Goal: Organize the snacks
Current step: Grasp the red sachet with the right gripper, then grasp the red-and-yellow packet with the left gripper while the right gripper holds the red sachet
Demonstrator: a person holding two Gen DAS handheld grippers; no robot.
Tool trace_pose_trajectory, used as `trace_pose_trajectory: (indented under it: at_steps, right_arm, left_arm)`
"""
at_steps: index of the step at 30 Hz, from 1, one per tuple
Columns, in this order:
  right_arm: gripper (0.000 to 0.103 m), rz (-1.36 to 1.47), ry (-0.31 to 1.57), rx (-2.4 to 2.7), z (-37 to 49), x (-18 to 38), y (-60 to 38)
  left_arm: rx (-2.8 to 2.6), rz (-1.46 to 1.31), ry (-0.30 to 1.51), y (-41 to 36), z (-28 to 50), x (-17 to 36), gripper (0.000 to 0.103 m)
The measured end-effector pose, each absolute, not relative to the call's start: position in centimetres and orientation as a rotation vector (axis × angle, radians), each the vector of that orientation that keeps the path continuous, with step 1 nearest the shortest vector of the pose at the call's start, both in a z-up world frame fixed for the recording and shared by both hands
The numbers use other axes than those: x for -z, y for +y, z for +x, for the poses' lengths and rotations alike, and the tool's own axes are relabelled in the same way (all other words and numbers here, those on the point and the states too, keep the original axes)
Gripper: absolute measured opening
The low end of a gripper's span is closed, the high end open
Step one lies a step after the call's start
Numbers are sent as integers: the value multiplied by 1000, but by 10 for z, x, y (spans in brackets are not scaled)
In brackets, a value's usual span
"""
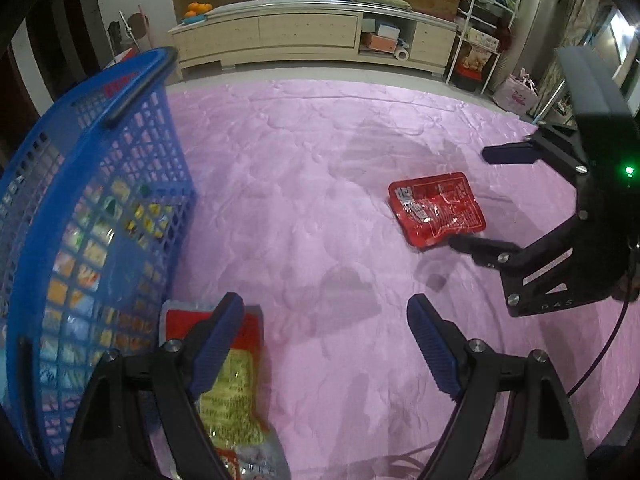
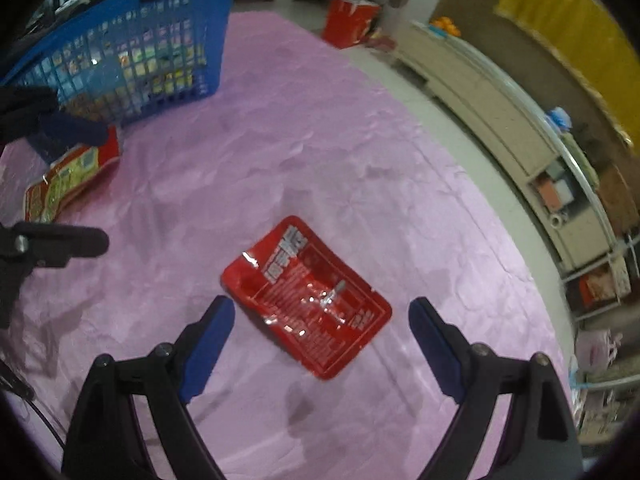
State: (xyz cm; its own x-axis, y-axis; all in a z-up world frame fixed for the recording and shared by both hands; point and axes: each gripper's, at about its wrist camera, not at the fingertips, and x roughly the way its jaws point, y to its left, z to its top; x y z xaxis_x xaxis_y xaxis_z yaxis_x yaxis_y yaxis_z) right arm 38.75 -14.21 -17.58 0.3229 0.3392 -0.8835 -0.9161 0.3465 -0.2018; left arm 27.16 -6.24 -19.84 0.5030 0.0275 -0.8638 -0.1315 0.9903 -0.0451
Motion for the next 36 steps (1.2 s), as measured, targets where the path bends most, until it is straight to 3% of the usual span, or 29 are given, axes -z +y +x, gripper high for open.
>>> trace_pose_trajectory:
  at_steps: [10,13,17,19,21,25,27,36]
  right_arm:
    - [94,-837,1049,-1160,411,188,-117]
    - [100,-863,1028,-1196,401,188,-114]
    - [98,-834,1013,-1190,395,184,-117]
    - [90,-825,1006,-1192,390,180,-121]
    - [67,-814,998,-1201,384,174,-129]
    - [48,-793,1004,-1173,371,167,-131]
    - [32,-757,1001,-1141,363,163,-133]
    - [20,-478,1015,-982,345,152,-146]
  left_arm:
    - [-88,-120,1039,-59,280,203,82]
    - [-92,-128,1047,-56,280,204,82]
    - [-105,-137,1051,-51,274,201,82]
    - [-116,-132,1049,-49,271,201,82]
    - [-121,-127,1051,-49,266,199,82]
    - [-130,-111,1045,-50,254,195,82]
    - [-132,-105,1040,-52,249,193,82]
    - [-78,-54,1025,-63,222,179,82]
